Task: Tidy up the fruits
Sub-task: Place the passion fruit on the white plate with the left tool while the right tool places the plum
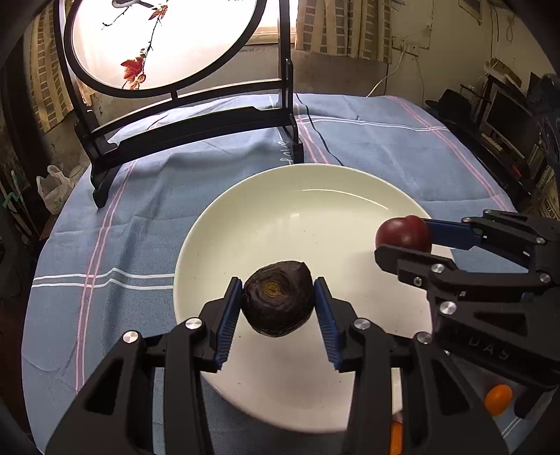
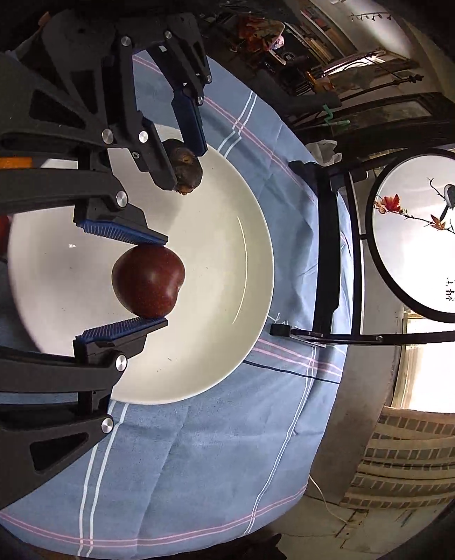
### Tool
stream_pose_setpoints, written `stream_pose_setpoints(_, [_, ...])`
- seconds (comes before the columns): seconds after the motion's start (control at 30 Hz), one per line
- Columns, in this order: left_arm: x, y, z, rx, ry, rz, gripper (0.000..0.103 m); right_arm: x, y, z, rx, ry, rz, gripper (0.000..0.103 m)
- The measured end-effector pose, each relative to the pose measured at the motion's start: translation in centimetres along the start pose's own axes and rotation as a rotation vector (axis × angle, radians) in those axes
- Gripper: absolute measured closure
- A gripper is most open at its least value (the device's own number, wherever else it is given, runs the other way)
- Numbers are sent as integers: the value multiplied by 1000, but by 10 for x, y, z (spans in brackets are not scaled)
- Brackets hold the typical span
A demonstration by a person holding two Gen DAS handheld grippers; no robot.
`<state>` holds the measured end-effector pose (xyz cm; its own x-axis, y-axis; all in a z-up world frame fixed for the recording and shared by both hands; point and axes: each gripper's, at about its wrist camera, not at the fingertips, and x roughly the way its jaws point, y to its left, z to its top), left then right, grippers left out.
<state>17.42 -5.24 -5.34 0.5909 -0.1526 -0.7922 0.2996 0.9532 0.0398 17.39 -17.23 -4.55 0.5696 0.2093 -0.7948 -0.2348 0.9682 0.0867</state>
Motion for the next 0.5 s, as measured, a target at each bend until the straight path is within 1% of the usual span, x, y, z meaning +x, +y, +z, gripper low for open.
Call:
stream_pose_setpoints(0.03, [3, 2, 1, -12, 2, 11, 61, 1, -1, 2, 9, -4, -2, 59])
stream_pose_setpoints(0.1, [4, 9, 0, -30, -6, 0, 55, -6, -4, 4, 18, -42, -1, 47])
stream_pose_setpoints(0.13, [3, 11, -1, -31, -13, 7, 46, -11, -4, 3, 16, -57, 5, 44])
stream_pose_setpoints(0.17, [0, 13, -2, -36, -28, 16, 42, -16, -4, 2, 13, -66, 8, 42])
stream_pose_setpoints(0.3, [-18, 15, -10, -30, -71, -1, 42, -37, 1, -9, -8, -96, 16, 42])
stream_pose_setpoints(0.33, [-24, 15, -13, -30, -81, -5, 39, -44, 3, -15, -12, -101, 21, 42])
stream_pose_setpoints(0.37, [-32, 15, -17, -29, -95, -12, 35, -50, 6, -20, -21, -106, 26, 40])
stream_pose_setpoints(0.43, [-48, 14, -26, -15, -129, -13, 30, -66, 12, -35, -51, -121, 32, 38])
stream_pose_setpoints(0.5, [-64, 12, -36, 7, -155, -26, 30, -84, 18, -50, -70, -135, 38, 35])
